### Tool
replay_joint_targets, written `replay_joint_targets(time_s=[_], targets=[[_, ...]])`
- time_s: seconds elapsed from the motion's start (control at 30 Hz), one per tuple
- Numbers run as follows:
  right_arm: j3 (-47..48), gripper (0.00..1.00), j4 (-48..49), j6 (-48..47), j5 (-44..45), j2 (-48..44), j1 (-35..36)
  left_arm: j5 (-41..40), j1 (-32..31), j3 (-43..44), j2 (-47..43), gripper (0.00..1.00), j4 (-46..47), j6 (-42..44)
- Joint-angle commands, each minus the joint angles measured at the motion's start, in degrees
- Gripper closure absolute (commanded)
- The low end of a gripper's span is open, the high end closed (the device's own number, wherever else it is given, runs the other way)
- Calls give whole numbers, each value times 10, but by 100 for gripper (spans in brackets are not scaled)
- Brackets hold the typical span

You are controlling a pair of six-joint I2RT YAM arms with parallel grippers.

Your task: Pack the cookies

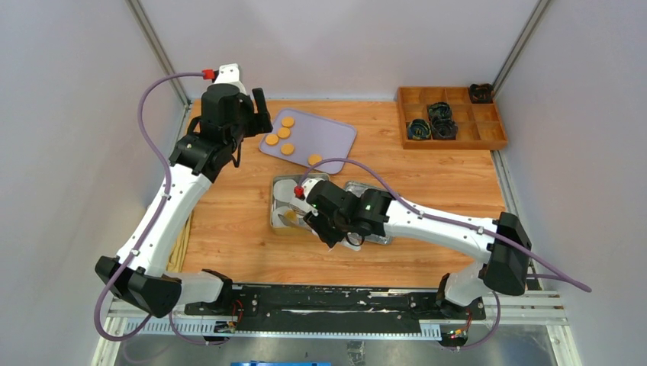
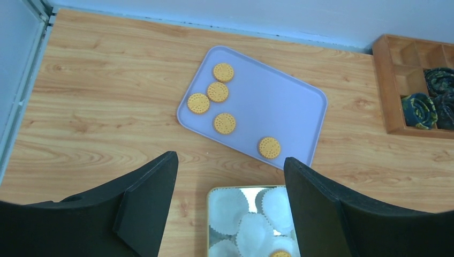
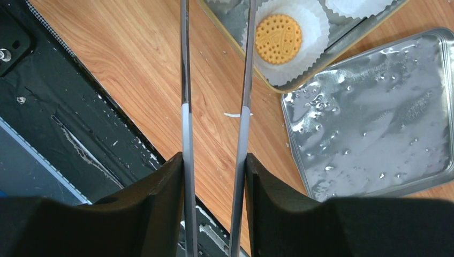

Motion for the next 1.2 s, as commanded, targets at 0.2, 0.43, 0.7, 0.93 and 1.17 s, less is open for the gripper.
replay_joint_targets(time_s=[0.2, 0.43, 0.7, 0.93, 1.17], targets=[[43, 100, 5, -13, -4, 25, 15, 5, -1, -11, -11, 22, 6, 6], [60, 100, 6, -21, 8, 24, 16, 7, -1, -8, -10, 22, 9, 8], [73, 83, 6, -17, -8, 51, 16, 10, -1, -10, -11, 22, 7, 11], [78, 65, 7, -13, 5, 52, 16, 13, -1, -10, -14, 21, 7, 17], [70, 57, 22, -5, 18, 43, 16, 28, -1, -9, -12, 21, 9, 18]])
